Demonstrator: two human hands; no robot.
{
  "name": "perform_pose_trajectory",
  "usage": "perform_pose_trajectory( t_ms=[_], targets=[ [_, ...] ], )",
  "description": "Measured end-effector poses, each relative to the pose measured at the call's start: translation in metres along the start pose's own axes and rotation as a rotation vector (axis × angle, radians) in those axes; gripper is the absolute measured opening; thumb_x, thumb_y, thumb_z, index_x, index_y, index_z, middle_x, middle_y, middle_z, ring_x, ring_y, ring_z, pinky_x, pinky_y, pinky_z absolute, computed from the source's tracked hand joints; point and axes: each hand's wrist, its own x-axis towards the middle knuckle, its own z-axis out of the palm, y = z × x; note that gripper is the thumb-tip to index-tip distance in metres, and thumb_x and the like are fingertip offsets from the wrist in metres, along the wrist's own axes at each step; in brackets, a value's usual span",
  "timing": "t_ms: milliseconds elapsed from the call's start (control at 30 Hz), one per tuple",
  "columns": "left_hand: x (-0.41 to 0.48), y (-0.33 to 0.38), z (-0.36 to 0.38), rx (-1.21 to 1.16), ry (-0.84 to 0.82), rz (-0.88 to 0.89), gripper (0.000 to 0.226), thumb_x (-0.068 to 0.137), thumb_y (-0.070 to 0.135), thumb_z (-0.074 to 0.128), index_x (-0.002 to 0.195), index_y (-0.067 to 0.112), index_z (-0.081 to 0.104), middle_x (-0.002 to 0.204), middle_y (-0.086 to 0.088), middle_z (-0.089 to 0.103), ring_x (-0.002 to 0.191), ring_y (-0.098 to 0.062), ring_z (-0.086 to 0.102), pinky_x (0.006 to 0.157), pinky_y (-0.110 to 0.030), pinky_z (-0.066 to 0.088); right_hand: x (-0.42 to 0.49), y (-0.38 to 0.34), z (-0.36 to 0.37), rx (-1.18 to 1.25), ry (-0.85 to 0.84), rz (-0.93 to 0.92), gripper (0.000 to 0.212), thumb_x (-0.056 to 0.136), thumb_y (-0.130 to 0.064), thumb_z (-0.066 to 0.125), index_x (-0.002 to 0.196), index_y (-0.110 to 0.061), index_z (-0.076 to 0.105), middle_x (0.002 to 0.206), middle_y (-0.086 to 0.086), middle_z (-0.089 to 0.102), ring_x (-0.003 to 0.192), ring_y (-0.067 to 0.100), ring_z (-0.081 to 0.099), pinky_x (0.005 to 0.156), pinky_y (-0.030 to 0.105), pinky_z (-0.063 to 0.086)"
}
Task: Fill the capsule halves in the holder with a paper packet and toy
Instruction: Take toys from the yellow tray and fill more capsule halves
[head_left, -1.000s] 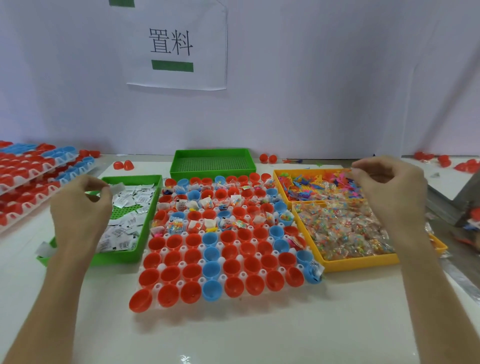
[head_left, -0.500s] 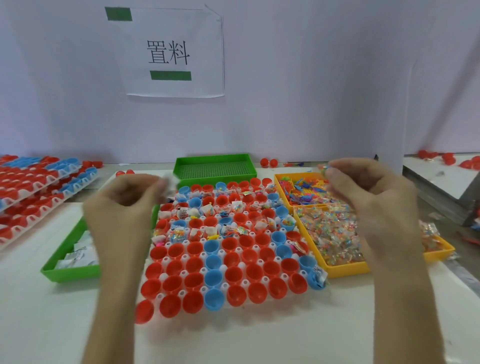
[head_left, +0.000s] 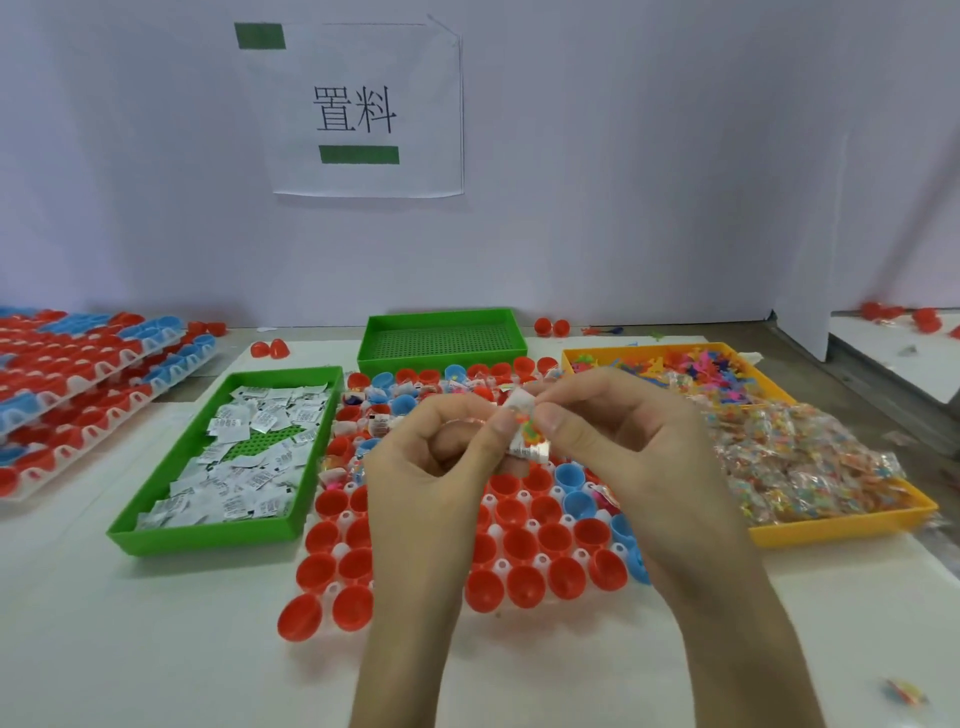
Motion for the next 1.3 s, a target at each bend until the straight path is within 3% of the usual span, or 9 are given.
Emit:
perform_pose_trajectory(
  t_ms=[167, 267, 367, 500, 633, 767, 967, 1133, 1300],
  targets=[
    [0.006, -0.001, -0.017, 0.123, -0.06, 0.037, 0.013, 0.082, 0.031, 0.069, 0.081, 0.019, 0.074, 0.072, -0.001, 0.075, 0.066, -0.011, 0.072, 0.064, -0.015, 0.055, 0.0, 0.004, 0.001, -0.008, 0.099, -0.028, 0.012, 0.074, -0.021, 0.076, 0.084, -0.014, 0.076, 0.081, -0.003, 0.077, 0.078, 0.009, 0.074, 0.07, 0.015, 0.055],
    [0.023, -0.009, -0.059, 0.417, 0.187, 0.117, 0.009, 0.094, 0.029, 0.064, 0.088, 0.028, 0.071, 0.082, 0.012, 0.074, 0.08, 0.002, 0.069, 0.072, -0.011, 0.052, 0.001, 0.005, -0.007, -0.03, 0.194, -0.037, 0.017, 0.07, -0.027, 0.077, 0.084, -0.019, 0.076, 0.081, -0.006, 0.077, 0.077, 0.007, 0.074, 0.068, 0.013, 0.054],
    [0.044, -0.017, -0.107, 0.609, 0.405, 0.004, 0.013, 0.098, 0.029, 0.06, 0.108, 0.032, 0.068, 0.109, 0.007, 0.071, 0.103, -0.01, 0.064, 0.092, -0.033, 0.05, 0.002, 0.01, -0.015, -0.052, 0.254, -0.024, 0.018, 0.069, -0.027, 0.076, 0.085, -0.019, 0.075, 0.08, -0.008, 0.077, 0.076, 0.005, 0.073, 0.067, 0.012, 0.054],
    [0.051, -0.019, -0.125, 0.797, 0.341, -0.208, 0.028, 0.099, 0.038, 0.057, 0.126, 0.033, 0.065, 0.143, -0.004, 0.057, 0.133, -0.027, 0.049, 0.109, -0.057, 0.038, 0.003, 0.015, -0.016, -0.086, 0.241, 0.002, 0.013, 0.072, -0.023, 0.078, 0.084, -0.021, 0.075, 0.079, -0.01, 0.076, 0.077, 0.004, 0.073, 0.066, 0.011, 0.053],
    [0.028, -0.008, -0.073, 0.599, 0.143, -0.056, 0.022, 0.091, 0.054, 0.057, 0.108, 0.046, 0.068, 0.121, 0.022, 0.065, 0.106, 0.007, 0.06, 0.092, -0.033, 0.045, 0.003, 0.021, -0.004, -0.118, 0.184, 0.002, 0.014, 0.08, -0.011, 0.08, 0.082, -0.024, 0.076, 0.081, -0.007, 0.077, 0.078, 0.008, 0.073, 0.071, 0.017, 0.056],
    [0.005, -0.006, -0.027, 0.169, -0.196, -0.171, 0.029, 0.073, 0.047, 0.069, 0.093, 0.03, 0.08, 0.088, 0.002, 0.078, 0.083, -0.012, 0.075, 0.069, -0.019, 0.058, 0.001, 0.026, 0.013, -0.131, 0.139, -0.059, 0.014, 0.081, -0.006, 0.08, 0.083, -0.02, 0.077, 0.079, -0.005, 0.076, 0.077, 0.009, 0.072, 0.069, 0.018, 0.055],
    [0.004, -0.012, -0.022, -0.017, -0.095, -0.158, 0.02, 0.063, 0.035, 0.078, 0.08, 0.025, 0.081, 0.076, -0.006, 0.076, 0.072, -0.018, 0.074, 0.065, -0.018, 0.057, 0.013, 0.02, -0.002, -0.254, 0.027, -0.07, 0.012, 0.087, -0.018, 0.075, 0.091, -0.029, 0.077, 0.089, -0.012, 0.076, 0.085, 0.006, 0.072, 0.075, 0.017, 0.056],
    [0.008, -0.015, -0.033, -0.089, -0.042, -0.187, 0.028, 0.057, 0.038, 0.08, 0.082, 0.025, 0.081, 0.08, -0.006, 0.077, 0.073, -0.017, 0.074, 0.067, -0.019, 0.057, 0.097, 0.051, -0.081, -0.846, 0.313, 0.086, 0.01, 0.092, -0.019, 0.069, 0.097, -0.021, 0.077, 0.096, -0.004, 0.076, 0.077, 0.001, 0.062, 0.066, 0.015, 0.047],
    [0.009, -0.015, -0.03, -0.087, -0.024, -0.188, 0.025, 0.059, 0.036, 0.08, 0.082, 0.026, 0.081, 0.079, -0.004, 0.077, 0.073, -0.017, 0.074, 0.067, -0.018, 0.057, 0.136, 0.106, -0.11, -1.184, -0.093, 0.394, 0.023, 0.086, -0.035, 0.077, 0.099, -0.017, 0.078, 0.109, -0.003, 0.067, 0.099, 0.015, 0.061, 0.08, 0.031, 0.048]
  ],
)
